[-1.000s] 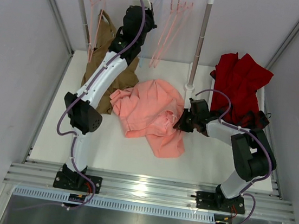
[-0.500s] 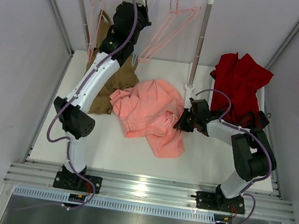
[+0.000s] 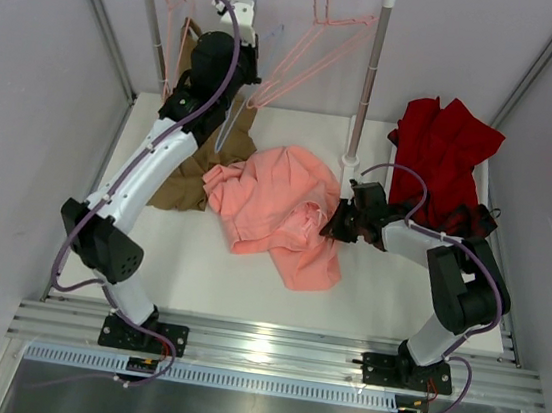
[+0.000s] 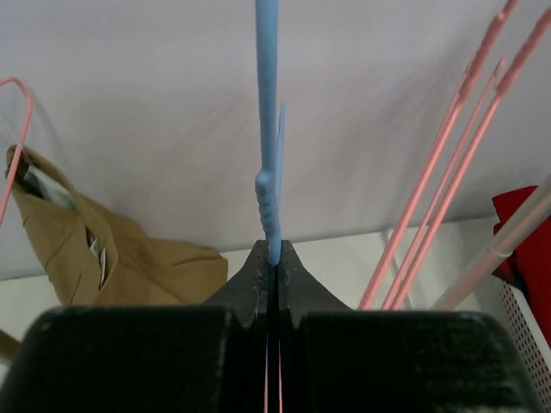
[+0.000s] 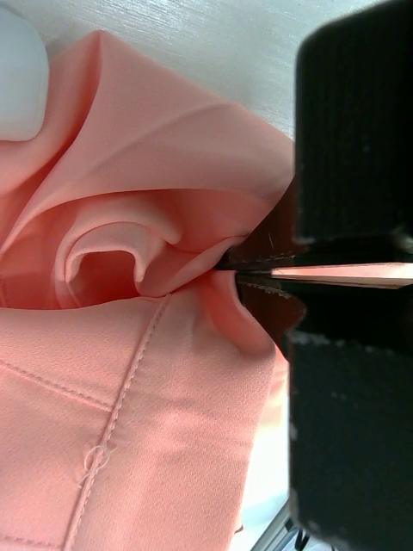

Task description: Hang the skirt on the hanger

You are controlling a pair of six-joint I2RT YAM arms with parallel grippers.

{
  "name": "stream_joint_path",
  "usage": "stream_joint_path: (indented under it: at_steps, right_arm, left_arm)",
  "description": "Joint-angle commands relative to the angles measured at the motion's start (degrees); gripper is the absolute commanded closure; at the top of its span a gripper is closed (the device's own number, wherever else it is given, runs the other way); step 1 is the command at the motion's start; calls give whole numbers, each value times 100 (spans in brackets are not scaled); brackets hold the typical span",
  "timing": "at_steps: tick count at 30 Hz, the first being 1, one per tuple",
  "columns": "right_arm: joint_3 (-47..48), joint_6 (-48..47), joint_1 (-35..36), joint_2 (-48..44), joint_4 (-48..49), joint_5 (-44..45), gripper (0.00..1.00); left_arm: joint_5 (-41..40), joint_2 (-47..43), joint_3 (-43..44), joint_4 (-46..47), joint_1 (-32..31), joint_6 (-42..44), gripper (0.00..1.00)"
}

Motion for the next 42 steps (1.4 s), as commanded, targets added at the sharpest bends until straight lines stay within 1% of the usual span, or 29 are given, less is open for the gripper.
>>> stream_joint_path:
  at_steps: [1, 5, 6, 7, 9, 12, 14, 16, 17, 20, 22, 24, 26, 27, 30, 32, 37, 38, 41, 42]
  right_arm:
    - [63, -89, -17, -194, 203, -84, 100]
    - [45, -116, -17, -212, 185, -101, 100]
    - [45, -116, -8, -221, 176, -110, 100]
    - [45, -116, -8, -221, 167, -119, 100]
    - [54, -116, -17, -238, 159, -128, 100]
    - [54, -159, -8, -282, 159, -101, 100]
    - [62, -168, -17, -317, -35, -75, 100]
    - [62, -168, -17, -343, -61, -57, 100]
    - [62, -177, -17, -361, -79, -49, 100]
    - [71, -195, -8, -396, -123, -31, 100]
    - [89, -195, -8, -388, -140, -13, 100]
    - [106, -195, -17, -388, -158, -22, 100]
    - [115, -195, -17, -388, -167, -13, 100]
    - [115, -195, -17, -388, -175, -22, 100]
    - [133, -195, -17, -388, -210, -48, 100]
    - [141, -195, -17, -379, -254, -75, 100]
    - [159, -177, -17, -432, -333, -92, 100]
    - [176, -186, -17, -423, -360, -110, 100]
    - [177, -186, -8, -458, -395, -75, 100]
    - [177, -160, -8, -475, -404, -84, 100]
  left_arm:
    - [-19, -800, -498, 93, 62, 129, 100]
    - [-82, -1362, -1271, -171, 62, 24, 100]
    - [-82, -1598, -1376, -241, 62, -80, 100]
    - [-82, -1714, -1717, -355, 62, -142, 100]
    - [-91, -2134, -1965, -470, 62, -335, 100]
    - [-73, -2584, -2825, -646, 62, -616, 100]
    - [-12, -3023, -3247, -804, 62, -827, 100]
    - [94, -3470, -3670, -831, 62, -872, 100]
    - [94, -3603, -4028, -883, 62, -951, 100]
    - [243, -4077, -4330, -857, 62, -960, 100]
    - [225, -4184, -4357, -1085, 62, -996, 100]
    - [401, -4281, -4331, -1347, 62, -978, 100]
    - [813, -4378, -4357, -1533, 62, -978, 100]
    - [928, -4474, -4400, -1804, 62, -987, 100]
    - [1963, -4781, -4672, -1912, 62, -1057, 100]
    - [2587, -4940, -5024, -1991, 27, -1214, 100]
    - [3151, -5589, -5824, -1877, -166, -1531, 100]
    - [3222, -5634, -6007, -1798, -201, -1610, 100]
    - [3293, -5696, -6175, -1606, -429, -1794, 100]
    - [3345, -5688, -6289, -1517, -578, -1874, 100]
